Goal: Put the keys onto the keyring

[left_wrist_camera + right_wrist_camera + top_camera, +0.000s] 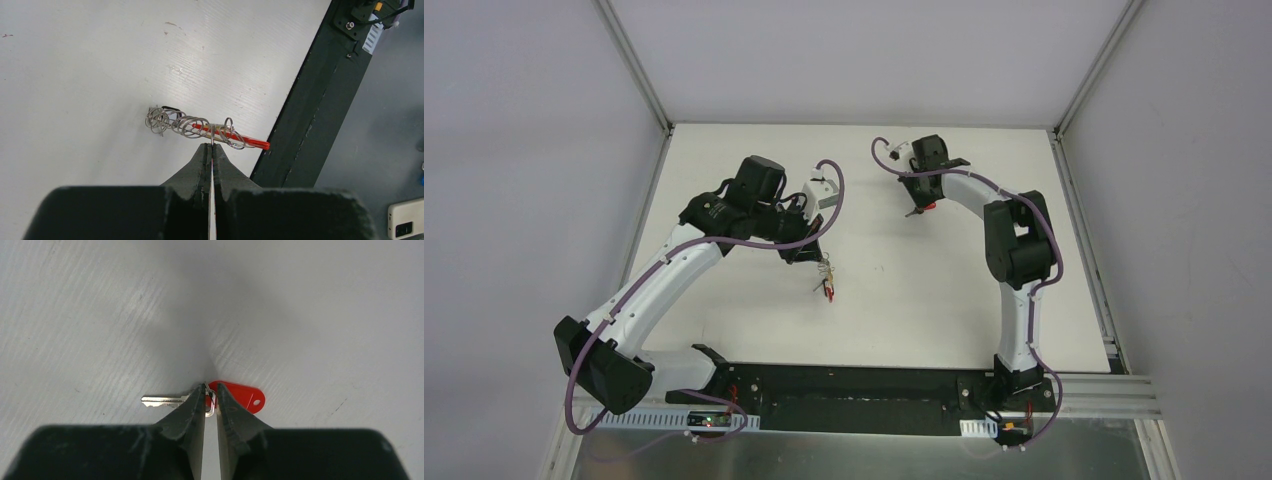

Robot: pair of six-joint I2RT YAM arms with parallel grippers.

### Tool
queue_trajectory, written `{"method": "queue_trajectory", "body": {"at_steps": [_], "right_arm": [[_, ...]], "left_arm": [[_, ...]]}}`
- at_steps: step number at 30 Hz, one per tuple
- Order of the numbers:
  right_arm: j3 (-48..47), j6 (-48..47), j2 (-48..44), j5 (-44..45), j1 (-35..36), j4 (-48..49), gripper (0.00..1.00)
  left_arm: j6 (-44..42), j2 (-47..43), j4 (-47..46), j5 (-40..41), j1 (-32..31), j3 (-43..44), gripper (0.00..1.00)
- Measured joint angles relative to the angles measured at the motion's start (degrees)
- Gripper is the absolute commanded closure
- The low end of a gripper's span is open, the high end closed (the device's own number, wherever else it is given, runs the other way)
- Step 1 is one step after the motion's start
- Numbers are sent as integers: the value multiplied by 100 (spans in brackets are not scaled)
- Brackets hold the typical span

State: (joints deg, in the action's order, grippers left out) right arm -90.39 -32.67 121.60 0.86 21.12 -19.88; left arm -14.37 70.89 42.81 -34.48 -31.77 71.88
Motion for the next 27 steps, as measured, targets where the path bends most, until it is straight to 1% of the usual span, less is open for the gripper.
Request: {"method": "queue_trajectory", "body": {"at_steps": [6,10,16,23,27], "right_arm": [[44,9,-33,-11,-50,42,81],[94,24,-57,-20,-87,61,82],[131,31,-81,-24,-122,79,82],[212,96,-153,-181,-153,74,81],[216,138,-170,-245,-186,76,81]], "left_arm": [[2,9,0,-2,0,0,100],[2,31,2,-4,0,0,100],[2,35,2,-15,0,0,100],[2,35,2,-66,0,0,100],[2,35,4,-103,0,0,100]]}}
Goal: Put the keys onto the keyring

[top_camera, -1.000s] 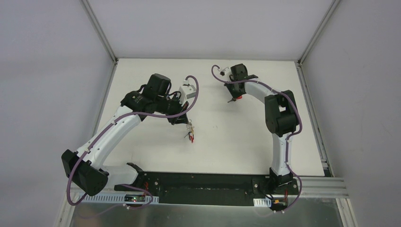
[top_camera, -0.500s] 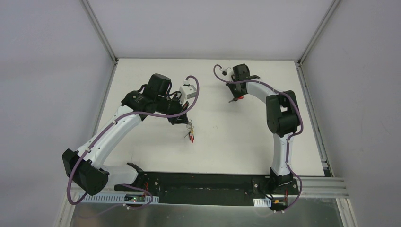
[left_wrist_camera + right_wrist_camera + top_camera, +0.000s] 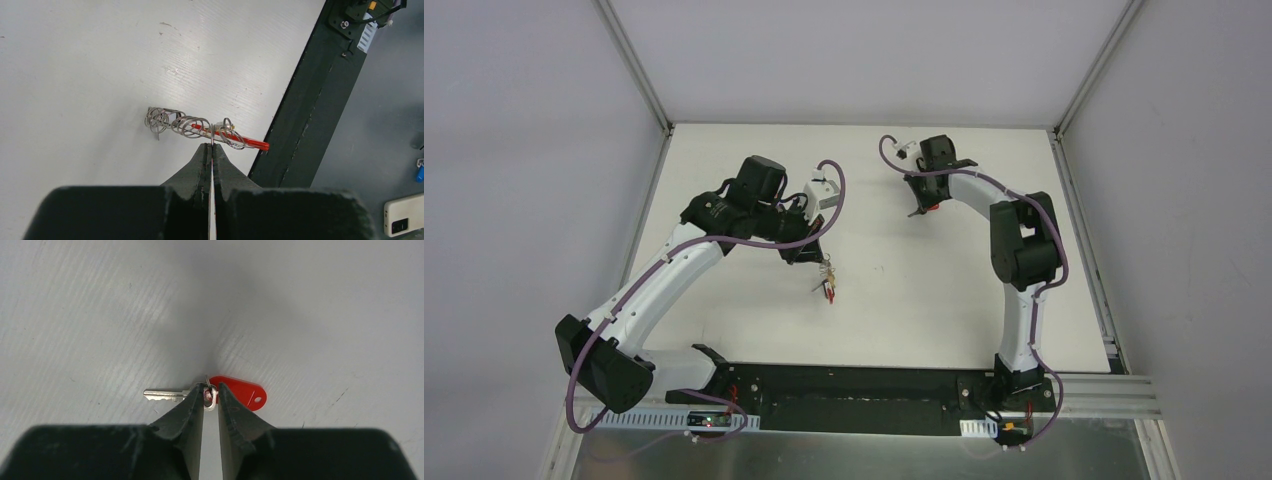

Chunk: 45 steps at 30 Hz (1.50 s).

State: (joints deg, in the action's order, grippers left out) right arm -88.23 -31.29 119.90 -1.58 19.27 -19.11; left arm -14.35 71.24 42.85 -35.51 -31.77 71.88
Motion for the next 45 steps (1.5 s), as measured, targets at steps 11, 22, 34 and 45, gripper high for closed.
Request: {"method": "queue_trajectory", "body": {"at_steps": [11,22,34,45], "right_arm": [[0,39,-4,-26,-52,-2,87],[0,44,-4,-63,-61,-2,91],[0,44,-4,-83,-68,-2,92],[0,61,-2,-90,-72,-4,90]], "left_arm": [[0,2,0,-2,0,0,100],[0,2,2,-4,0,0,100],[-2,28,48,-4,0,0,100],[-2,31,55,-4,0,0,100]]}}
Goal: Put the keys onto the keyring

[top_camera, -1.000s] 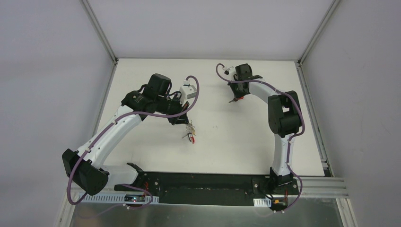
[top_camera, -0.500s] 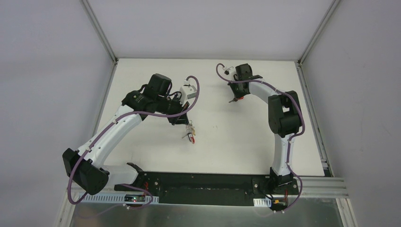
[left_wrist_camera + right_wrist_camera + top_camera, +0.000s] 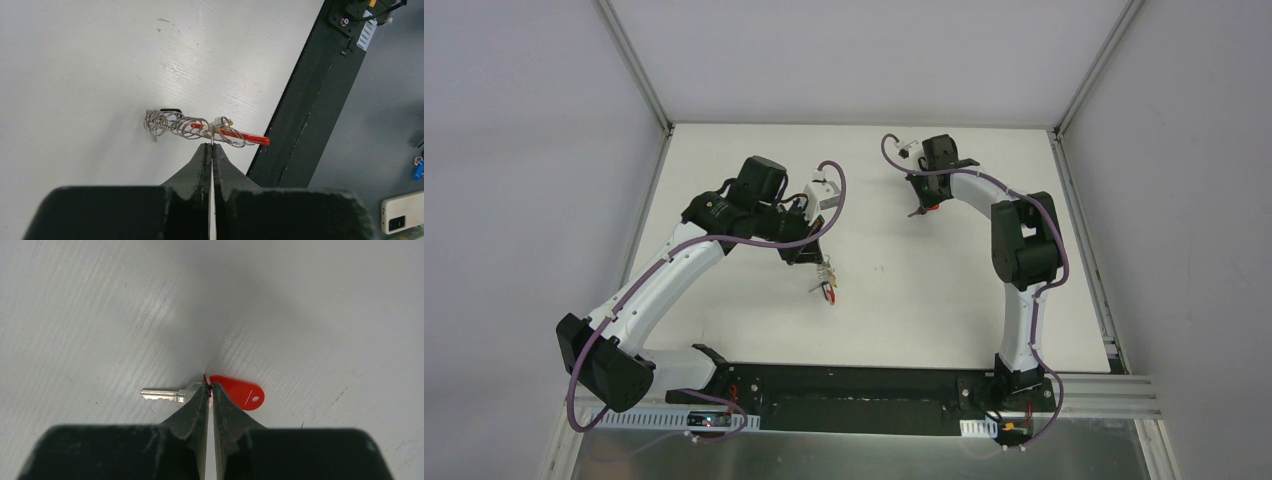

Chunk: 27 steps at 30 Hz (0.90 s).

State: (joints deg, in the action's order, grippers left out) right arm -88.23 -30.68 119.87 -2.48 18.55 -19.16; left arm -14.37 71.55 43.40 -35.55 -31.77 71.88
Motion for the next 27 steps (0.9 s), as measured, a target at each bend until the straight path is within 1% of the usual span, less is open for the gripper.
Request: {"method": "queue_trajectory", "body": {"at_steps": [8,14,23,26,27], "right_arm": [[0,2,0,-39,-15,-2,90],[0,2,0,-39,-22,-2,92],[0,9,0,-76,-31,-22,92],[0,17,-2,-98,-33,-39,96],[0,20,0,-103,-33,-42,99]], "left_arm": [[0,2,0,-2,0,0,100],[0,2,0,-2,0,0,100],[-2,4,0,-4,0,0,100],[-2,2,0,-2,0,0,100],[-2,2,2,-4,0,0,100]]}}
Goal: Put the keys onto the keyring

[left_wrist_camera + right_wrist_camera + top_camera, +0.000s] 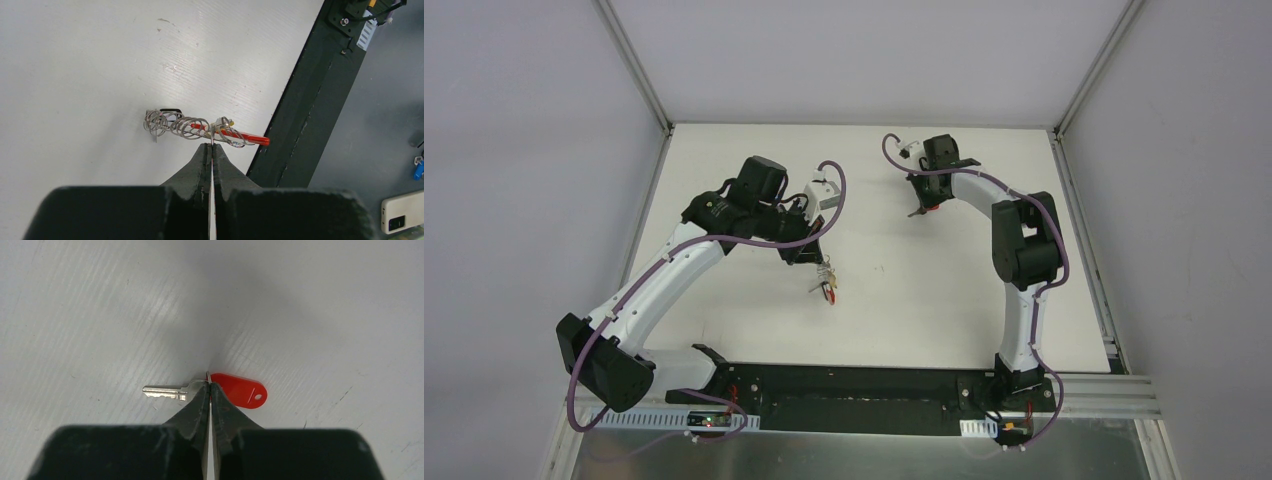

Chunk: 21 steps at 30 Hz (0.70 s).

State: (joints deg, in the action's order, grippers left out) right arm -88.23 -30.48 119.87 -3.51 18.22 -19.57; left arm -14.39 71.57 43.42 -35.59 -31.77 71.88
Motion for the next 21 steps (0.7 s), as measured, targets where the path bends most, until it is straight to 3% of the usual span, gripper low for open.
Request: {"method": "queue_trajectory", "body": {"at_steps": [13,21], "right_arm": [[0,131,-81,-442,-151,-68,100],[459,243,-1132,-1600,-492,81,100]], "left_arm": [[2,24,11,4,0,52,100],[-63,72,118,13,0,254,100]]}}
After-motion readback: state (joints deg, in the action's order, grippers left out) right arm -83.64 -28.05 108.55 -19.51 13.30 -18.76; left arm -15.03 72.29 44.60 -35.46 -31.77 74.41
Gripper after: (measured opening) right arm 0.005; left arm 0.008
